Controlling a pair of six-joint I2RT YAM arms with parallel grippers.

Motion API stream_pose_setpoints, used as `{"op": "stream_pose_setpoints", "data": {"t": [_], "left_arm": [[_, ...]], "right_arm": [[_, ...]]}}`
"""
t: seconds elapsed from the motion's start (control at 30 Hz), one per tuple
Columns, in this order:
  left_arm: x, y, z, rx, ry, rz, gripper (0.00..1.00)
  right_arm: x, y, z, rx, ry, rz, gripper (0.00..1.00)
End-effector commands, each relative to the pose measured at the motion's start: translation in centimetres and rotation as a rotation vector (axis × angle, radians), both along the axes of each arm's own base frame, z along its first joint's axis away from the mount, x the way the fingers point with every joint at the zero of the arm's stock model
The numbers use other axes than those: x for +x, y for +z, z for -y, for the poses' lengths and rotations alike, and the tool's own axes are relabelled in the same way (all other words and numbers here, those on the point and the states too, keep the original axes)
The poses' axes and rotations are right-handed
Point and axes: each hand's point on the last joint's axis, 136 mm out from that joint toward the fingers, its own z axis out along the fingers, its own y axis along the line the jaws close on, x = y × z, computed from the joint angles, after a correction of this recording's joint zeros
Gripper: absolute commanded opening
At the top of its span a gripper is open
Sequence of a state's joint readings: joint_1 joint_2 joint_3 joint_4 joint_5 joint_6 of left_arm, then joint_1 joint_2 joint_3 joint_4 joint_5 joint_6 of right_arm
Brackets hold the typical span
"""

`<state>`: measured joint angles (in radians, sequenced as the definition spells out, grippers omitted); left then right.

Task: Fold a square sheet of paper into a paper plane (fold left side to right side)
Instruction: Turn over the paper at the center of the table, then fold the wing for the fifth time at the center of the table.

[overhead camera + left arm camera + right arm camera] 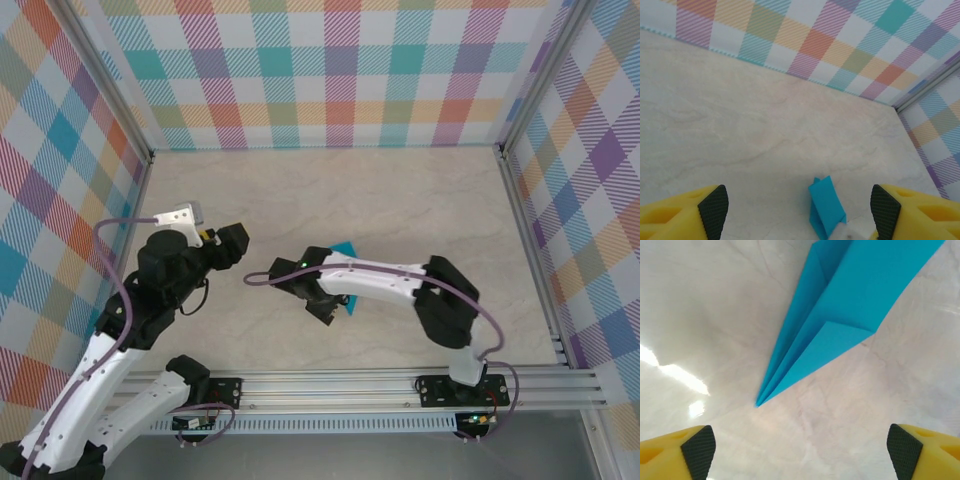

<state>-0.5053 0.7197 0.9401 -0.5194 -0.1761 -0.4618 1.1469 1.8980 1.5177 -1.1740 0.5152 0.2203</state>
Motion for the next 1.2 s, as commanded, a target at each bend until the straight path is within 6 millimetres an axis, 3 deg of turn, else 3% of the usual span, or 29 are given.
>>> {"op": "stream_pose_setpoints", "data": {"t": [0.0, 0.17, 0.37, 0.47, 0.63, 0.9, 1.17], "left_arm": [[1.6, -2.2, 1.2, -0.077, 0.018, -0.069, 0.79], [3.8, -6.8, 6.8, -0.213, -0.144, -0.206, 0.78], [5.7, -13.2, 13.9, -0.33, -0.357, -0.414, 0.76], [6.3, -15.9, 16.4, -0.346, -0.405, -0.479, 0.74], [7.0, -19.7, 19.1, -0.372, -0.441, -0.568, 0.71], [8.0, -22.1, 22.0, -0.394, -0.504, -0.609, 0.62], [8.6, -24.4, 23.0, -0.374, -0.541, -0.633, 0.29]], "right_arm": [[-2.0, 1.9, -1.1, 0.22, -0.017, -0.056, 1.0], [0.0, 4.3, 1.7, 0.507, -0.197, -0.07, 1.0], [2.4, 7.3, 2.8, 1.037, -0.354, -0.144, 1.0], [3.0, 7.7, 3.6, 1.218, -0.423, -0.183, 1.0], [3.4, 7.3, 5.8, 1.399, -0.524, -0.221, 1.0], [3.6, 6.6, 9.5, 1.492, -0.578, -0.134, 1.0], [2.9, 6.7, 12.5, 1.397, -0.526, 0.086, 1.0]]}}
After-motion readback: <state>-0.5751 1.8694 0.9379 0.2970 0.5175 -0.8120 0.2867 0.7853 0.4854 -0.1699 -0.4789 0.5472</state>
